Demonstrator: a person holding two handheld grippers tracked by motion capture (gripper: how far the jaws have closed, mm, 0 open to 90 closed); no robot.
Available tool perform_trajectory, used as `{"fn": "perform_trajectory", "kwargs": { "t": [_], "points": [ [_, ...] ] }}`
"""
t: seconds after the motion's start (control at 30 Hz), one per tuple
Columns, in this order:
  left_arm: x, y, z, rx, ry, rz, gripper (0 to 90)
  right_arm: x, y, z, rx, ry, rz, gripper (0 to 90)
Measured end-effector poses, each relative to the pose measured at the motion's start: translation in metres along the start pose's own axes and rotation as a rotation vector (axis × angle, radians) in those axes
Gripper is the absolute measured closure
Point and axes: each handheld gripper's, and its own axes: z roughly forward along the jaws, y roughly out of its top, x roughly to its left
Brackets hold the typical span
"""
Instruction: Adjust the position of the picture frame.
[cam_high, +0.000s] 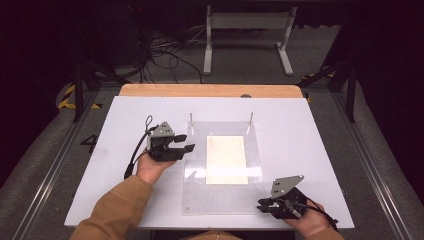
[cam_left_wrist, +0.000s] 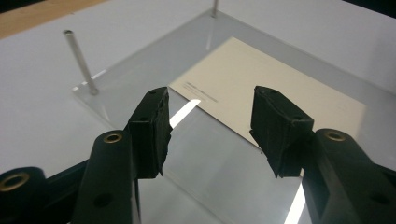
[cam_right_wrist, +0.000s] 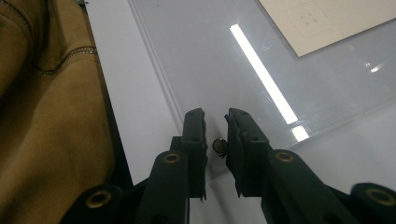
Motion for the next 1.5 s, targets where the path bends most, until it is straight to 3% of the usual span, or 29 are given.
{"fn": "perform_trajectory", "kwargs": {
  "t": [0.07,0.27,0.47,0.7,0.97,1.23,1.5],
  "points": [
    [-0.009,-0.005,-0.005,0.009,-0.024,0.025,47.8,0.0,0.0,0.0,0.0,0.0,-0.002,76.4],
    [-0.039,-0.024,-0.021,0.047,-0.16,0.08,48.5,0.0,-0.001,-0.001,0.004,-0.005,-0.009,76.3],
    [-0.05,-0.04,-0.03,0.076,-0.245,0.112,51.5,0.0,-0.001,-0.003,-0.005,-0.005,-0.007,76.1],
    [-0.061,-0.051,-0.032,0.11,-0.28,0.102,53.9,-0.001,-0.001,-0.005,-0.016,-0.005,-0.005,76.1],
    [-0.072,-0.061,-0.03,0.16,-0.309,0.135,56.5,-0.002,-0.001,-0.005,-0.016,0.001,-0.004,76.1],
    [-0.075,-0.066,-0.026,0.209,-0.362,0.144,59.0,-0.001,0.0,-0.004,-0.011,0.008,-0.003,76.1],
    [-0.079,-0.069,-0.019,0.27,-0.382,0.167,65.1,-0.002,-0.003,-0.006,-0.013,0.009,0.001,76.5]
  ]
}}
